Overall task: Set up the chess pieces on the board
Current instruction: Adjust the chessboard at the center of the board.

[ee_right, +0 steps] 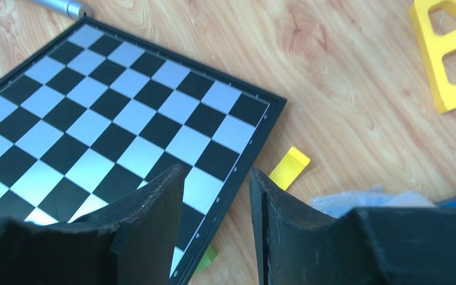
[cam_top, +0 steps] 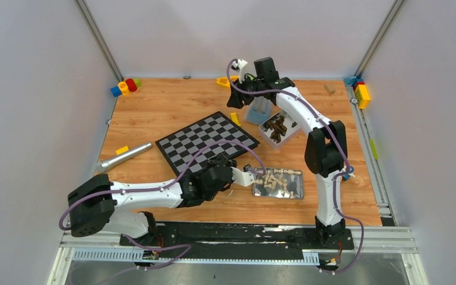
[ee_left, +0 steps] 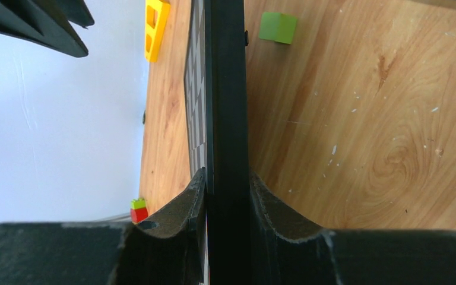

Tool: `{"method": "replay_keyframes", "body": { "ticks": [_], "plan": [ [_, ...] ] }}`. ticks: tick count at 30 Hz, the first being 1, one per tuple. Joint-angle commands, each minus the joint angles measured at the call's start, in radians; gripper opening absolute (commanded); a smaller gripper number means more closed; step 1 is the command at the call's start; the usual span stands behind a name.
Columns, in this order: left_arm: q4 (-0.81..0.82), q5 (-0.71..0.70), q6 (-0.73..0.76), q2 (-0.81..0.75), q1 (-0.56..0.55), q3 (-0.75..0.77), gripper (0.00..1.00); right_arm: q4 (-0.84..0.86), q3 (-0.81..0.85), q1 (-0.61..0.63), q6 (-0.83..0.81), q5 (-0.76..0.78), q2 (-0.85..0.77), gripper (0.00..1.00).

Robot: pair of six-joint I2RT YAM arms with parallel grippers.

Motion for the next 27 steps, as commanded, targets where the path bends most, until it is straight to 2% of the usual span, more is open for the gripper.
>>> {"method": "replay_keyframes", "body": {
  "ticks": [1, 6, 14, 21, 27],
  "plan": [
    [0.0, 0.048, -0.011, 0.055, -0.004, -0.068, 0.28, -0.003, -0.063, 0.006, -0.042, 0.024, -0.076, 0.46],
    [0.026, 0.045, -0.021, 0.071, -0.004, -0.136, 0.39, -0.002, -0.129, 0.006, -0.043, 0.031, -0.101, 0.46],
    [0.05, 0.062, -0.039, 0.075, -0.005, -0.207, 0.42, -0.002, -0.197, 0.006, -0.048, 0.041, -0.128, 0.46],
    [0.008, 0.105, -0.05, 0.01, -0.005, -0.253, 0.44, -0.003, -0.261, 0.006, -0.05, 0.044, -0.164, 0.47],
    [-0.013, 0.136, -0.055, -0.026, -0.004, -0.27, 0.49, -0.001, -0.308, 0.011, -0.019, 0.099, -0.161, 0.49]
  ]
}}
